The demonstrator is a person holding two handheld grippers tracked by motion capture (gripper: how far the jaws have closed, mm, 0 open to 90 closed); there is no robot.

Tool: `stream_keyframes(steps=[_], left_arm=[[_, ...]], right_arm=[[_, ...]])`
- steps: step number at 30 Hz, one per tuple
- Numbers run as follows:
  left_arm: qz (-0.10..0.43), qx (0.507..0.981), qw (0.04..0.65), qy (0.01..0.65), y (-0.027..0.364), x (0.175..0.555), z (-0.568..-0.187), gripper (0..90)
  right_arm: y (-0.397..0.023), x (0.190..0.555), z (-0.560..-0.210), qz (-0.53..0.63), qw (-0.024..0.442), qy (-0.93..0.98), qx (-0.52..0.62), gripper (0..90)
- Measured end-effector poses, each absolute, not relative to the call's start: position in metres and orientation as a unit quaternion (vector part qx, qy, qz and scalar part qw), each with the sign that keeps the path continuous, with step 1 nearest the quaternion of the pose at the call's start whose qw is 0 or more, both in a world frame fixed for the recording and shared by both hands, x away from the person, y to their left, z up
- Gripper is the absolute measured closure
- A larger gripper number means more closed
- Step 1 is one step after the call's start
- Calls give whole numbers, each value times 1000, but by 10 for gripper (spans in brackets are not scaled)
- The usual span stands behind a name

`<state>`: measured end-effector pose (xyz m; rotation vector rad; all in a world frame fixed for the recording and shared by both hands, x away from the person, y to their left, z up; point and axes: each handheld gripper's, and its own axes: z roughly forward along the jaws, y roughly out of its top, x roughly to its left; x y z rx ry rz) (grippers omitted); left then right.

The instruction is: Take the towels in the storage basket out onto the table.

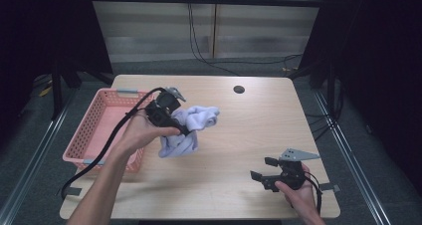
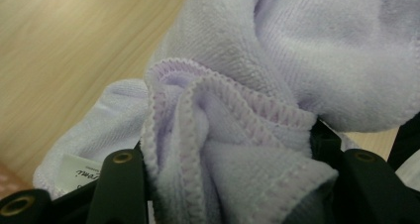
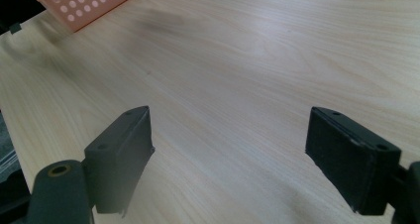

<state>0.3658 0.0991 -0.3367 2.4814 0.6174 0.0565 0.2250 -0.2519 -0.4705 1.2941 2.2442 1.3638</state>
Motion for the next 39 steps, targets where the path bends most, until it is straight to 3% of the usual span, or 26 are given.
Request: stream_keyframes(steps=[14, 22, 25, 32, 34, 35, 37, 39], left_arm=[[-13, 935, 278, 221, 37, 355, -425, 372], [-20, 933, 298, 201, 34, 348, -433, 150], [-18, 933, 303, 196, 39, 343, -426, 134], [-3, 927, 323, 189, 50, 331, -411, 163], [-7, 925, 331, 187, 53, 331, -410, 215], [-7, 924, 334, 188, 60, 328, -408, 262], [-2, 923, 334, 193, 64, 325, -408, 244], [-4, 919, 340, 200, 76, 320, -408, 280]], right_arm=[[-257, 225, -470, 463, 105, 758, 447, 172], [-259, 224, -469, 467, 99, 758, 445, 180], [-259, 223, -466, 471, 98, 755, 446, 174], [-251, 229, -452, 482, 106, 753, 436, 188], [-247, 231, -450, 484, 103, 756, 429, 206], [-232, 238, -448, 483, 94, 768, 410, 237], [-217, 243, -448, 478, 87, 782, 391, 273], [-204, 248, -448, 478, 78, 789, 377, 326]])
